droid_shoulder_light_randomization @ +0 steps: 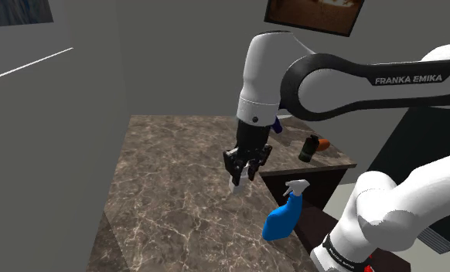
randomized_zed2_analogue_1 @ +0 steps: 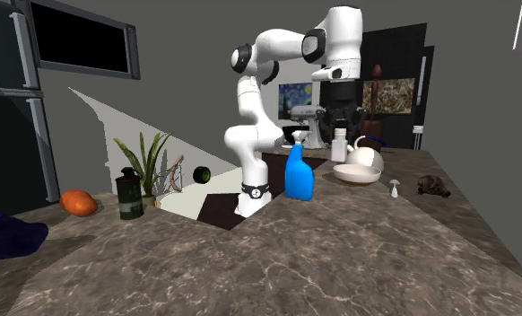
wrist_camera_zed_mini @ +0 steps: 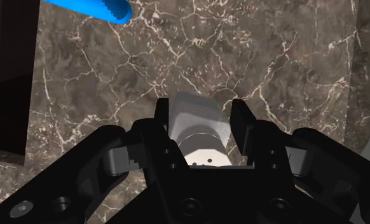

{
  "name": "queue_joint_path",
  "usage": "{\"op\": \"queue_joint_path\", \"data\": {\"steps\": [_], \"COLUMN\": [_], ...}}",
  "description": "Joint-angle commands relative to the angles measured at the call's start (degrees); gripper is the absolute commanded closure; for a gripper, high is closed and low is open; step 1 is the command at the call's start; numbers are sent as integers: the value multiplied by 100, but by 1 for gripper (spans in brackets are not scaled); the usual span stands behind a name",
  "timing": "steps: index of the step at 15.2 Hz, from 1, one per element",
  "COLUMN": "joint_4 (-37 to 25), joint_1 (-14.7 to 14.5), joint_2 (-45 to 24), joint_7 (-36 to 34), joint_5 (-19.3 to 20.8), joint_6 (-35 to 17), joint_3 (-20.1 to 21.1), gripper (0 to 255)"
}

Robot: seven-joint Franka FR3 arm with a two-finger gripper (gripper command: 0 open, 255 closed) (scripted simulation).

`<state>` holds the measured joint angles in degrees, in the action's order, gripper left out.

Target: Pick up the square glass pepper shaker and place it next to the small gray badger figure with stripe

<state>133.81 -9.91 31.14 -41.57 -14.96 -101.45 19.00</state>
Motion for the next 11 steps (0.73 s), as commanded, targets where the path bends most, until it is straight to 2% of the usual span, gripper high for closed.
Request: {"op": "queue_joint_path", "data": {"steps": [1,11], "joint_4": [-4,-284], "joint_1": [-123,-626], "joint_2": [34,10], "joint_7": [-289,-1674], "joint_5": [-139,-713], "joint_6": [-15,-90], "joint_3": [223,1337], "gripper": [255,255]}}
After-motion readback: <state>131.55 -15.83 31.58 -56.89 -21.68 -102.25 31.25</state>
